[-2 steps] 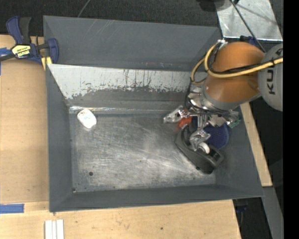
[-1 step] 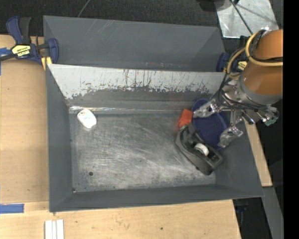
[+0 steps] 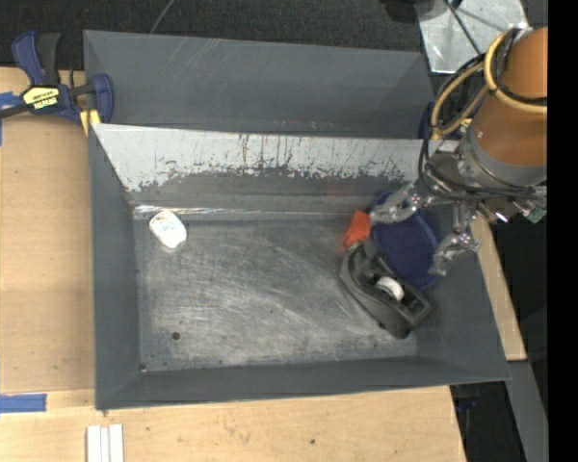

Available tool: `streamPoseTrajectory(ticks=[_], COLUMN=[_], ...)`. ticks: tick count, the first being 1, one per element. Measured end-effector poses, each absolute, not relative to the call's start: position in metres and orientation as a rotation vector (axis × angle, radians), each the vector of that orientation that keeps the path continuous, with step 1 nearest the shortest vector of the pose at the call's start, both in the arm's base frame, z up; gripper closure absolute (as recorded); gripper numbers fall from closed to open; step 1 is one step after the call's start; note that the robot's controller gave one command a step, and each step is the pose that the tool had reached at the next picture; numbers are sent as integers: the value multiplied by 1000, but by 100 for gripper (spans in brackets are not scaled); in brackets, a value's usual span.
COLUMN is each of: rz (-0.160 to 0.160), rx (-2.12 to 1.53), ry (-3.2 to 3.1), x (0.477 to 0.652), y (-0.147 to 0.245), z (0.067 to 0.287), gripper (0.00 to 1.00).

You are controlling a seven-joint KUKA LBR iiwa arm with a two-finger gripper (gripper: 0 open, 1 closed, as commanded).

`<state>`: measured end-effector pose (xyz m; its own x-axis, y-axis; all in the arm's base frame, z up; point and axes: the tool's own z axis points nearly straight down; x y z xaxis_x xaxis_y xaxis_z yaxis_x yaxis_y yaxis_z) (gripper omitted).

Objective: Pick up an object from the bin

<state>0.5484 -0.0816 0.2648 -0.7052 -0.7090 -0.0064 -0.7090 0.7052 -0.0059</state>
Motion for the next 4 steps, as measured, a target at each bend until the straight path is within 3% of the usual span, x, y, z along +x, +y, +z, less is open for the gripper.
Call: streamPoseTrajectory(ticks=[1, 2, 3, 4], rz=[4, -18, -3, -12], rx=[-1800, -2233, -2227, -2250], ry=[2579, 2185, 2178, 2183], x=[576, 578, 580, 577], y=[-117, -122, -114, -109], z=[113, 99, 102, 248], gripper=[0, 0, 100, 100])
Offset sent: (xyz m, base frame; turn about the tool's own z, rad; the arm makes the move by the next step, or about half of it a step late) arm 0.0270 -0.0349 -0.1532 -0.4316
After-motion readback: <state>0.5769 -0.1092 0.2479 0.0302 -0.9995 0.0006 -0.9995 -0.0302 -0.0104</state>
